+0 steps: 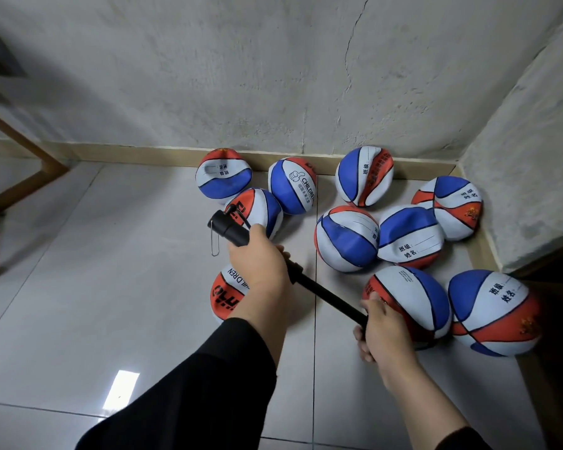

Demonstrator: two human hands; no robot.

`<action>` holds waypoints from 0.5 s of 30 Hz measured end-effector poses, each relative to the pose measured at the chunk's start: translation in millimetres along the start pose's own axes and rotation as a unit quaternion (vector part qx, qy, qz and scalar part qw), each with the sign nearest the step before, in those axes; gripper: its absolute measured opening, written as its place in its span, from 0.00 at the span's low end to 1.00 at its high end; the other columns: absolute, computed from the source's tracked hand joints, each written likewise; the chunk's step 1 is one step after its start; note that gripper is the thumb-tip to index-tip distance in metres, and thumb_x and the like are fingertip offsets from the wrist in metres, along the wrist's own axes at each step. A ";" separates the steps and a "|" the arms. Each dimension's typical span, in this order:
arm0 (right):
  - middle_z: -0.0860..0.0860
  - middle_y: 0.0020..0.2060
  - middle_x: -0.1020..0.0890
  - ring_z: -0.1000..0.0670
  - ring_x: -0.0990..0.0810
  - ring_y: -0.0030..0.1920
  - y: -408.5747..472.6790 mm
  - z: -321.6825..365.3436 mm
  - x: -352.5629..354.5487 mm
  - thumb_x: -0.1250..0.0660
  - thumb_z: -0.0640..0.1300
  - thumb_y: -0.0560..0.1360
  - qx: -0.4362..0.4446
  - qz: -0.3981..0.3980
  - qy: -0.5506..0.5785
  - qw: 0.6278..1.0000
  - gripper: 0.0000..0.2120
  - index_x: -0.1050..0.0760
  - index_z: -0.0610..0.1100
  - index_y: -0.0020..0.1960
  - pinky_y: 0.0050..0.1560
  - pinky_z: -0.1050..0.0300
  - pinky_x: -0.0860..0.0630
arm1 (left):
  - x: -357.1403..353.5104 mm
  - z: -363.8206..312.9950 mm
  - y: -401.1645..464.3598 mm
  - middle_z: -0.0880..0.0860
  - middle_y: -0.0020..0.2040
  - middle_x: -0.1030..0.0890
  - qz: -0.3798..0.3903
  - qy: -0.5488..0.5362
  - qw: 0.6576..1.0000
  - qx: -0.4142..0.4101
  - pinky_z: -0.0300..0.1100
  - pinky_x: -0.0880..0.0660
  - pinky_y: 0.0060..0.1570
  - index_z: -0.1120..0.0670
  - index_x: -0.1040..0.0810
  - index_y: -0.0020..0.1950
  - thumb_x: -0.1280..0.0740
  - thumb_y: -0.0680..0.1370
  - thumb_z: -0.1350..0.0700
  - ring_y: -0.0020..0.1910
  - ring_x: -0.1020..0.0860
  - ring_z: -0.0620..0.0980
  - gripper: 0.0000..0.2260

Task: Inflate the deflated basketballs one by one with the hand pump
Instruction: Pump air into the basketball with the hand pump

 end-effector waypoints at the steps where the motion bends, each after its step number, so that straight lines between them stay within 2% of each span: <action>1: 0.45 0.28 0.28 0.52 0.37 0.19 -0.5 -2.8 2.2 0.49 0.55 0.87 -0.002 -0.004 0.002 1.000 0.18 0.24 0.46 0.58 0.26 0.62 0.42 | 0.7 -0.1 0.9 0.57 0.32 0.24 0.001 0.008 1.000 -0.001 0.43 0.24 0.26 0.55 0.27 0.53 0.37 0.78 0.54 0.25 0.25 0.52 0.06; 4: 0.44 0.28 0.29 0.53 0.36 0.18 -1.7 -4.3 -3.1 0.50 0.54 0.87 -0.005 -0.011 0.003 1.000 0.19 0.25 0.45 0.58 0.26 0.64 0.41 | 0.4 5.2 -6.6 0.57 0.31 0.25 0.003 0.020 1.000 -0.007 0.42 0.25 0.25 0.55 0.28 0.51 0.38 0.79 0.55 0.24 0.25 0.51 0.04; 7: 0.44 0.28 0.28 0.50 0.35 0.22 -5.2 3.2 -18.7 0.50 0.54 0.87 0.010 -0.003 -0.013 1.000 0.18 0.25 0.47 0.53 0.25 0.63 0.38 | 0.2 10.9 -14.2 0.56 0.30 0.26 0.011 0.011 1.000 -0.004 0.41 0.26 0.26 0.56 0.29 0.51 0.39 0.79 0.57 0.25 0.26 0.51 0.03; 9: 0.43 0.30 0.25 0.47 0.31 0.26 -9.0 13.0 -29.0 0.50 0.54 0.87 0.042 0.005 -0.031 0.999 0.19 0.24 0.46 0.51 0.26 0.59 0.34 | -0.8 13.1 -19.9 0.56 0.30 0.27 0.012 0.010 1.000 -0.003 0.39 0.28 0.25 0.56 0.29 0.52 0.39 0.79 0.58 0.25 0.27 0.51 0.04; 11: 0.42 0.35 0.23 0.44 0.27 0.32 -10.4 24.2 -37.4 0.50 0.54 0.86 0.083 0.007 -0.063 0.995 0.21 0.23 0.43 0.52 0.32 0.53 0.28 | -3.0 14.8 -29.6 0.57 0.32 0.26 0.017 0.009 1.000 0.001 0.39 0.29 0.24 0.57 0.28 0.53 0.39 0.79 0.58 0.25 0.27 0.52 0.05; 15: 0.42 0.37 0.21 0.42 0.24 0.37 -10.6 41.4 -47.3 0.50 0.57 0.84 0.124 0.009 -0.080 0.989 0.24 0.22 0.43 0.49 0.37 0.48 0.26 | -9.4 19.9 -41.2 0.55 0.29 0.26 0.032 -0.006 0.999 0.023 0.39 0.29 0.24 0.61 0.27 0.56 0.38 0.79 0.58 0.24 0.26 0.51 0.09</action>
Point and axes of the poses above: each hand's wrist, its own y-axis towards the middle knuckle, its own x-axis out of the back of the hand, z = x × y, the point moved 5 cm from there along y, towards the middle knuckle
